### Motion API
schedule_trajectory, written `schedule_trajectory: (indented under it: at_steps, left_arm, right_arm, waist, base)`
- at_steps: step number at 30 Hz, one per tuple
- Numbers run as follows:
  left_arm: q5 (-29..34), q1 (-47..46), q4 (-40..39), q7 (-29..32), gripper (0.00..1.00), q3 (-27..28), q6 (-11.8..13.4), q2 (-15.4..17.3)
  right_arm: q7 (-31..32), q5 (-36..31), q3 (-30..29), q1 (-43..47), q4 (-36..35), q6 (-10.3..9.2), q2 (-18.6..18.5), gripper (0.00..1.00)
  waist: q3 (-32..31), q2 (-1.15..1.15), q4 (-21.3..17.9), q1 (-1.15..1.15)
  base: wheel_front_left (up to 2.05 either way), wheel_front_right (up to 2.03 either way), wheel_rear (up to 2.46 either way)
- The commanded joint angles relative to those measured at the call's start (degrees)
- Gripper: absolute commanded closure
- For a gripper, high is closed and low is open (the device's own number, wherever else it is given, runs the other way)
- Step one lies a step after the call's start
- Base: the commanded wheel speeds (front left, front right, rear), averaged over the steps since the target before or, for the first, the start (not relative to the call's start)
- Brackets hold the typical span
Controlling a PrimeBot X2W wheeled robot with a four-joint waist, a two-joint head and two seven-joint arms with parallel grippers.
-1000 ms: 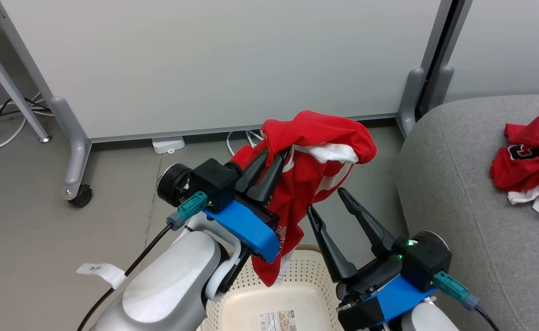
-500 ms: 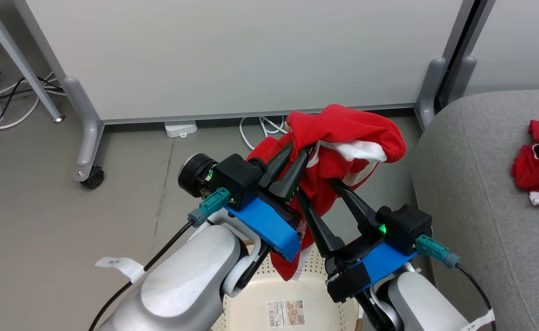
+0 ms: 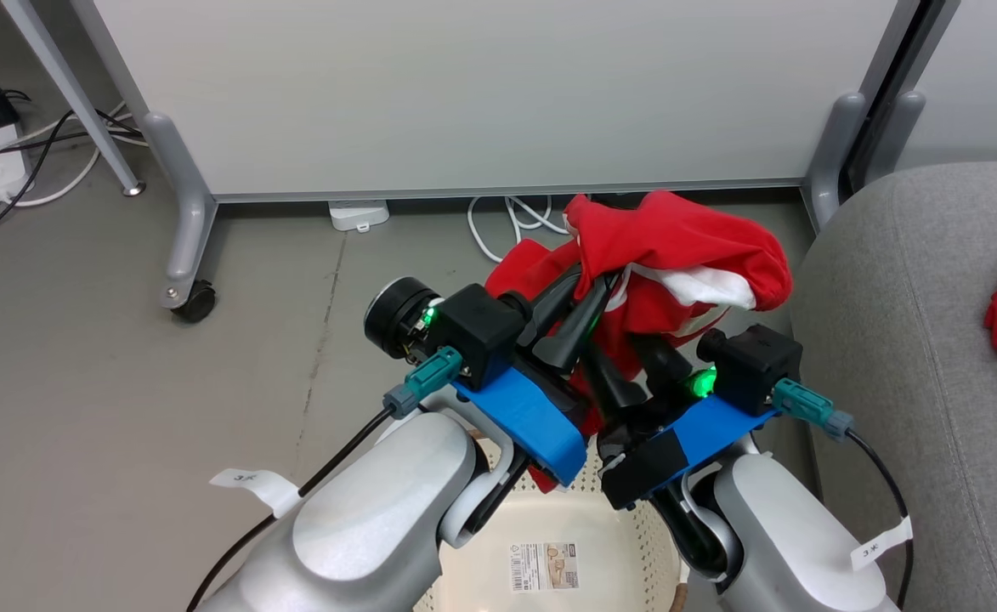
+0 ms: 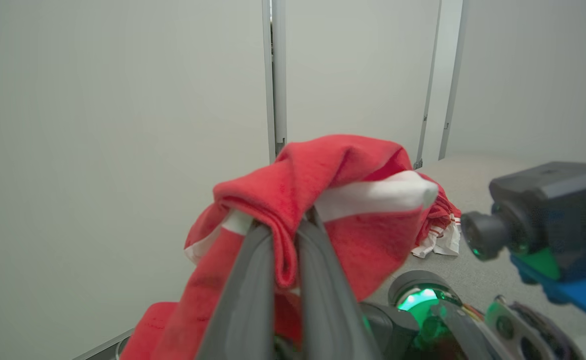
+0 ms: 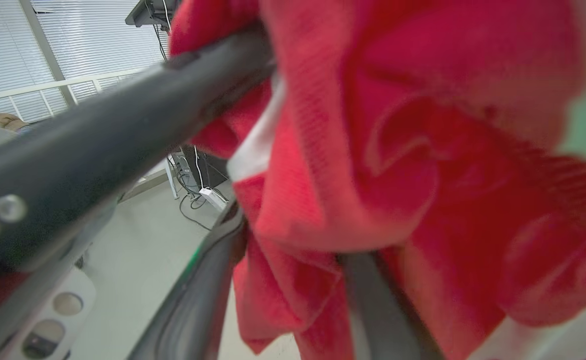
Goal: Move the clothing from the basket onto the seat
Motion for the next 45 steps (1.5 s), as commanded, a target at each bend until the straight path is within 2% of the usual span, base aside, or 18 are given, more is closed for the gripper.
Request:
schedule_trajectory:
  at_steps: [1,20,23,24,25,45]
  left_arm:
    - [0.1,-0.8,0.4,-0.3,1.0,-0.2,-0.3,-0.2]
    - [0.3,-1.1,1.6,-1.2,1.0,-0.1,-0.2,-0.1]
    - [0.4,-1.1,1.8,-1.3,0.98,0.2,0.5,0.0]
    - [0.6,-1.2,1.8,-1.4,0.53,0.3,0.8,0.0]
    - [0.7,-1.2,1.8,-1.5,0.0,0.4,1.0,0.1]
    - [2.1,-0.6,1.7,-2.0,0.0,1.3,1.8,1.0]
  right_arm:
    - [-0.2,0.3,0.0,-1.0,0.5,0.03,0.0,1.0]
    - [-0.2,-0.6,0.2,-0.4,0.5,0.03,0.0,1.0]
    - [-0.2,-0.5,0.3,-0.2,0.6,0.03,0.0,1.0]
    - [-0.2,-0.6,0.3,-0.1,0.5,0.03,0.0,1.0]
    - [-0.2,-0.7,0.3,0.0,0.6,0.03,0.0,1.0]
    - [-0.2,-1.5,-1.4,1.1,0.7,0.03,0.0,1.0]
  waist:
    - [0.0,0.0,0.1,-0.01]
    - [-0.1,0.0,-0.2,-0.01]
    - [-0.2,0.0,-0.2,-0.01]
    - [-0.2,0.0,-0.2,-0.01]
    - [-0.2,0.0,-0.2,-0.01]
    - [0.1,0.0,-1.5,-0.01]
  base:
    - [0.0,0.0,0.0]
    - [0.0,0.0,0.0]
    - [0.0,0.0,0.0]
    - [0.0,0.0,0.0]
    - [0.0,0.0,0.0]
    - [0.0,0.0,0.0]
